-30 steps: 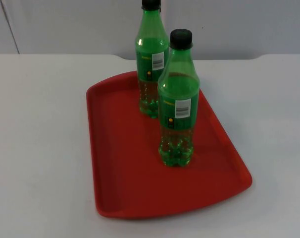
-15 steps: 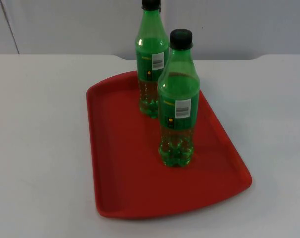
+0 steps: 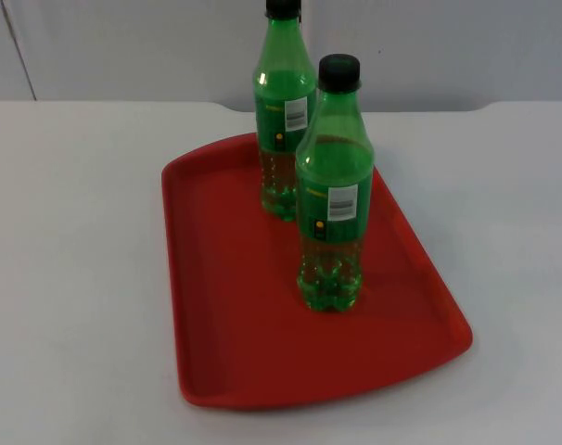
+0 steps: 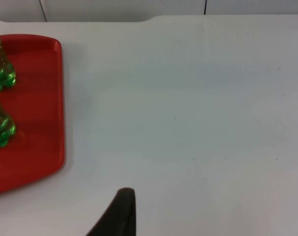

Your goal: Place the bottle upright on the tray.

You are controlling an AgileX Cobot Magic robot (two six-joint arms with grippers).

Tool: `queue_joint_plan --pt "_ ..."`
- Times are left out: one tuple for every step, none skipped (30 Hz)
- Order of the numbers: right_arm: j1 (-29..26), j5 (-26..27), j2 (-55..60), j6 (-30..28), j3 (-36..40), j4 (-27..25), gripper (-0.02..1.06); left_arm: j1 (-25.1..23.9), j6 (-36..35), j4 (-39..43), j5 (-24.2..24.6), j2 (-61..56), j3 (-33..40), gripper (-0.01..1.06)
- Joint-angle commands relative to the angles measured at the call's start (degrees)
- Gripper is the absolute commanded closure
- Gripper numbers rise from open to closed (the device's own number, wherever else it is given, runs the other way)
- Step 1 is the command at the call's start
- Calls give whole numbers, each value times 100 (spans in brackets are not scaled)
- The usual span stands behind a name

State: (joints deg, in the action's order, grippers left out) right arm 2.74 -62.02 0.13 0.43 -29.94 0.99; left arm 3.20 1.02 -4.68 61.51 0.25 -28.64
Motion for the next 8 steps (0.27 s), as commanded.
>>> queue_joint_plan --pt "-38 29 -13 23 41 -12 -1 -141 5 -22 -5 -25 28 0" --pt "-38 29 -13 23 41 -12 -1 -273 5 -22 -5 -25 28 0" --pt "-38 29 -13 23 41 -12 -1 -360 5 -22 -5 -25 28 0" --pt "-38 29 -13 23 41 -12 -1 -438 5 -22 -5 -25 28 0" --pt "-38 29 -13 23 41 -12 -1 -492 5 -22 -5 -25 28 0" --pt "-38 29 -13 23 41 -12 -1 -492 5 -22 -5 -25 28 0" --pt "-38 29 -13 23 41 -12 -1 -553 5 -22 -5 -25 28 0" --pt "-38 29 -13 23 41 -12 -1 -612 5 -22 -5 -25 28 0"
